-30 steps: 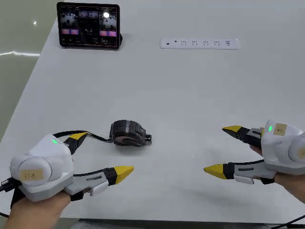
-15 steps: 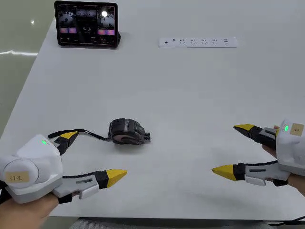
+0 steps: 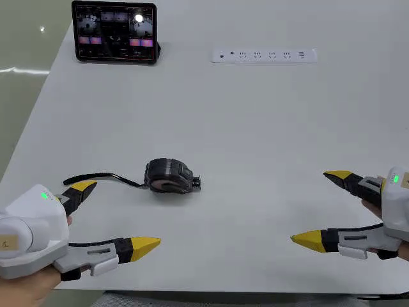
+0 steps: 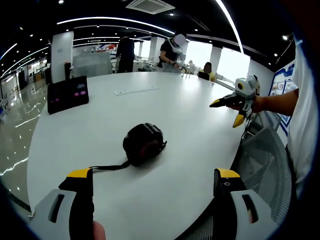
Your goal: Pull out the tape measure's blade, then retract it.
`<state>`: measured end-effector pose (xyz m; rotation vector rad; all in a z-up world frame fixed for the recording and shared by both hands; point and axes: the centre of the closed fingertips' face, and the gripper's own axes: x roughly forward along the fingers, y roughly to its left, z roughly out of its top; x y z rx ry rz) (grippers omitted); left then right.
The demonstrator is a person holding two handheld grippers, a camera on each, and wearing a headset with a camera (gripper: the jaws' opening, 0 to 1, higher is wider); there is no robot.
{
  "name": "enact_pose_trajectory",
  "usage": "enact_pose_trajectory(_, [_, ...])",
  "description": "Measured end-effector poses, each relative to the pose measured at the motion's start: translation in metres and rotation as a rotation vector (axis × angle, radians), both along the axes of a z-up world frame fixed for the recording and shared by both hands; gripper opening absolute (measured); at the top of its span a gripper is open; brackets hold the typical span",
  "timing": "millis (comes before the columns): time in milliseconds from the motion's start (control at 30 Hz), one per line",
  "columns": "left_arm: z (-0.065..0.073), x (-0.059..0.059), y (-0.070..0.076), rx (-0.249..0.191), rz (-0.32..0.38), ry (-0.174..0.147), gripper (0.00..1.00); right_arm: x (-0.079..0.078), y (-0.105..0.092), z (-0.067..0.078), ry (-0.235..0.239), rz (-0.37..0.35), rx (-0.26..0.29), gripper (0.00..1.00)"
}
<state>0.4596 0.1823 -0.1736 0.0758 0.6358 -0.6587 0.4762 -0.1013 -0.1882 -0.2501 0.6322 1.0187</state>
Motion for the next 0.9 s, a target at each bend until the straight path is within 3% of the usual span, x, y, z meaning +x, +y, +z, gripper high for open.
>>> enact_pose_trajectory(533, [0.003,-0.012,0.005,0.009,-0.048,0.016,0.99,-0.012,-0.011,0.004,-0.008,-0.007,-0.011,0.97])
enact_pose_trajectory(900, [0.002,-0.017,0.006,0.071,-0.111,0.003,0.99,-0.021,-0.023,0.004,-0.001,-0.026,-0.027,0.96])
